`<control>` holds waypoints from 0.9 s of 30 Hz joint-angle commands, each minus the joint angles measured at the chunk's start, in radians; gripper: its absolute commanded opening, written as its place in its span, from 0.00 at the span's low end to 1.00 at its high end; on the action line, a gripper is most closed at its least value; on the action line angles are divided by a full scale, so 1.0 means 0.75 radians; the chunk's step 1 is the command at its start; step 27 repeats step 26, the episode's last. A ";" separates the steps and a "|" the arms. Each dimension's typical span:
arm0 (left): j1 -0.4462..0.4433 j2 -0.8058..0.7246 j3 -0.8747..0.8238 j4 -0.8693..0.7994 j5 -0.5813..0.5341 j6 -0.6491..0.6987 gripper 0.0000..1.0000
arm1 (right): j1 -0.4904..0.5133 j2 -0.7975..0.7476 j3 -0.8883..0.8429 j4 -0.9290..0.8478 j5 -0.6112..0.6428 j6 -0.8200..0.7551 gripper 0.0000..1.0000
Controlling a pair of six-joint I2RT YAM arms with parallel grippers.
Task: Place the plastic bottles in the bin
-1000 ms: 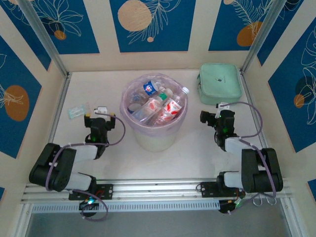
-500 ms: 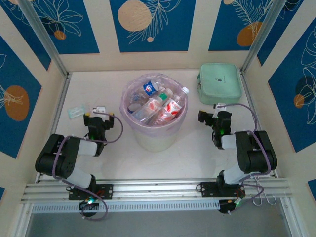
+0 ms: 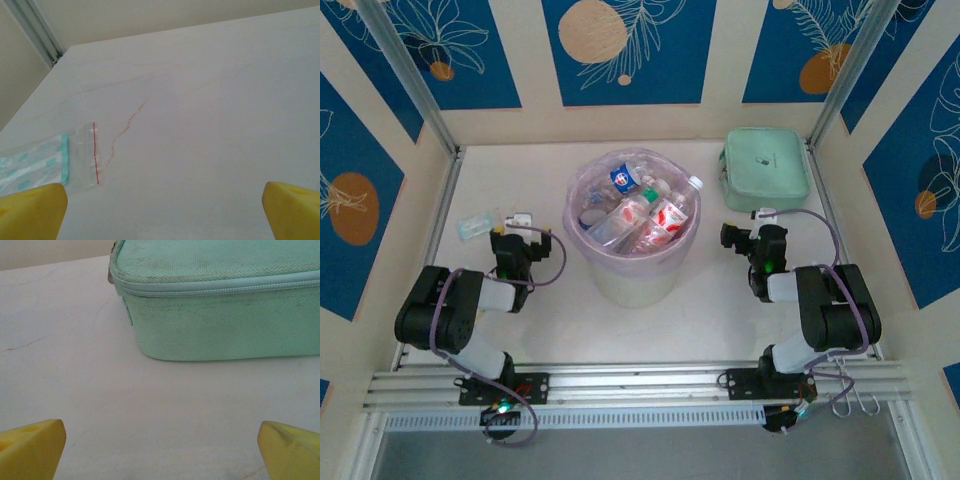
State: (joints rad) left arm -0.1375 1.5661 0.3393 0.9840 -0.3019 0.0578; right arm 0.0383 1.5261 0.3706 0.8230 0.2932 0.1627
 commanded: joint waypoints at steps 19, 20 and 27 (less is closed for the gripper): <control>0.010 0.010 0.014 0.034 0.028 -0.017 0.99 | -0.001 -0.002 0.038 0.025 0.030 -0.019 0.99; 0.010 0.010 0.014 0.032 0.028 -0.016 0.99 | -0.001 -0.002 0.037 0.025 0.030 -0.019 0.99; 0.010 0.010 0.014 0.032 0.024 -0.016 1.00 | 0.009 -0.004 0.025 0.049 0.044 -0.026 0.99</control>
